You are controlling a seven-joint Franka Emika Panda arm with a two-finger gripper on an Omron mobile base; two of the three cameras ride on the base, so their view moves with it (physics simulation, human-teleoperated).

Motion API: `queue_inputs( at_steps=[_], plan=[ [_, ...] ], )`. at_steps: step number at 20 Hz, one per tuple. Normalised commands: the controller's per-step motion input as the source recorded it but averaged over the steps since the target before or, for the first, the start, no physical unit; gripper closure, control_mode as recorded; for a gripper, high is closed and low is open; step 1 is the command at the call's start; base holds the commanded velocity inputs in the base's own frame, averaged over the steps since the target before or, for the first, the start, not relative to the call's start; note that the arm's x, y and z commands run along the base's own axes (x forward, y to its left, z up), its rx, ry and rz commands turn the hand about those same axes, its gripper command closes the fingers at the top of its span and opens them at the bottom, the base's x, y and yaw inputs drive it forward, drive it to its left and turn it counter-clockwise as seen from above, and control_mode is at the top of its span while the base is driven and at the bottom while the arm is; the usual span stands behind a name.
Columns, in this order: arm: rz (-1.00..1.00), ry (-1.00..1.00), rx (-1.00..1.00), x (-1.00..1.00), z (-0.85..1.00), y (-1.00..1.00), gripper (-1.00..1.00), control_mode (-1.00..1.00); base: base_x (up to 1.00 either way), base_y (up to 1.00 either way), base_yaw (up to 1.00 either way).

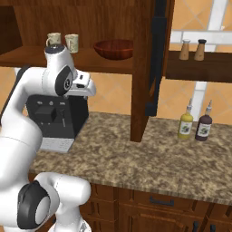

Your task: Gather all objects into one cabinet and sort the glasses and bowls to opposite sides.

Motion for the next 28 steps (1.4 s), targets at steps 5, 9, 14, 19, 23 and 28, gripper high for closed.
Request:
queue_inputs(
  at_steps=[5, 9, 14, 19, 23, 28],
  plan=[
    [0.00, 0.00, 0.00, 0.00, 0.00, 0.00, -1.00, 1.00, 0.00, 0.00, 0.00],
    [0.00, 0.00, 0.00, 0.00, 0.00, 0.00, -1.00, 1.00, -0.03, 0.00, 0.00],
    [0.00, 0.00, 0.00, 0.00, 0.00, 0.00, -1.00, 1.00, -0.85, 0.00, 0.00],
    [0.00, 0.00, 0.00, 0.00, 0.00, 0.00, -1.00, 1.00, -1.00, -0.02, 0.00],
    [0.00, 0.00, 0.00, 0.00, 0.00, 0.00, -1.00, 1.00, -1.00, 0.00, 0.00],
    [0.00, 0.00, 0.00, 0.00, 0.00, 0.00, -1.00, 1.00, -0.28, -0.26, 0.01]
  ],
)
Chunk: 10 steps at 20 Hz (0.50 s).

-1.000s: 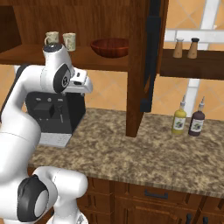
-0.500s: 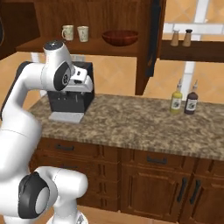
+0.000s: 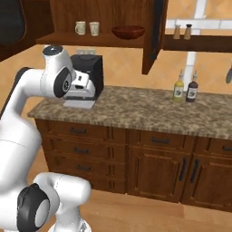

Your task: Gather all objects into one cabinet and sort the glasses and bowls to opposite sides.

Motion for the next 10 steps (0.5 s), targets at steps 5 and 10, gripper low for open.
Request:
queue_inputs(
  at_steps=[5, 10],
  plan=[
    [0.00, 0.00, 0.00, 0.00, 0.00, 0.00, -1.00, 1.00, 0.08, -0.61, 0.17],
    [0.00, 0.00, 0.00, 0.00, 0.00, 0.00, -1.00, 1.00, -0.62, 0.00, 0.01]
  ],
)
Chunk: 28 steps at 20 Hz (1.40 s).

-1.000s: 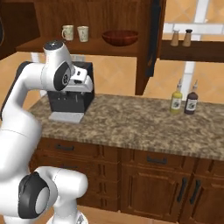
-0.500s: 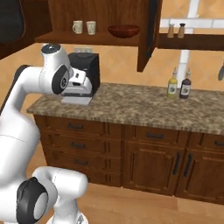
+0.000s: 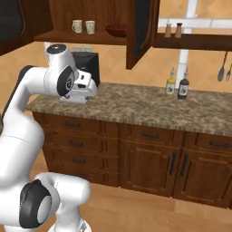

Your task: Gather all objects into one cabinet and sort the glasses and bowls to opposite sides.

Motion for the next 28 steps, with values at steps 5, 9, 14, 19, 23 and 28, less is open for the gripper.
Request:
queue_inputs(
  at_steps=[5, 9, 14, 19, 23, 28],
  plan=[
    [0.00, 0.00, 0.00, 0.00, 0.00, 0.00, -1.00, 1.00, -1.00, 0.00, 0.00],
    [0.00, 0.00, 0.00, 0.00, 0.00, 0.00, -1.00, 1.00, -0.64, 0.00, 0.00],
    [0.00, 0.00, 0.00, 0.00, 0.00, 0.00, -1.00, 1.00, 0.38, -0.88, 0.01],
    [0.00, 0.00, 0.00, 0.00, 0.00, 0.00, -1.00, 1.00, 0.16, -1.00, 0.08],
    [0.00, 0.00, 0.00, 0.00, 0.00, 0.00, -1.00, 1.00, 0.02, -1.00, 0.12],
    [0.00, 0.00, 0.00, 0.00, 0.00, 0.00, -1.00, 1.00, 0.00, -1.00, 0.13]
  ],
)
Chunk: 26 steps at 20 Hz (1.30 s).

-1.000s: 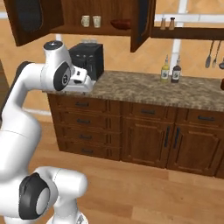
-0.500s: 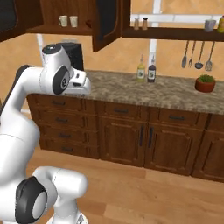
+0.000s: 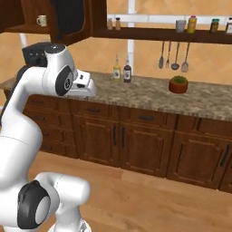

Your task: Gather all objects into one cabinet and sort the glasses and bowls to opposite sides.

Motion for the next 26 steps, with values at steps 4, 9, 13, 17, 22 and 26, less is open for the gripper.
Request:
queue_inputs(
  at_steps=[4, 9, 13, 17, 22, 26],
  plan=[
    [0.00, 0.00, 0.00, 0.00, 0.00, 0.00, -1.00, 1.00, -0.06, -0.88, 0.08],
    [0.00, 0.00, 0.00, 0.00, 0.00, 0.00, -1.00, 1.00, 0.27, -0.25, 0.00],
    [0.00, 0.00, 0.00, 0.00, 0.00, 0.00, -1.00, 1.00, 1.00, -0.52, -0.09],
    [0.00, 0.00, 0.00, 0.00, 0.00, 0.00, -1.00, 1.00, 1.00, -0.54, -0.12],
    [0.00, 0.00, 0.00, 0.00, 0.00, 0.00, -1.00, 1.00, 0.11, -0.07, -0.01],
    [0.00, 0.00, 0.00, 0.00, 0.00, 0.00, -1.00, 1.00, 0.46, -0.08, -0.06]
  ],
)
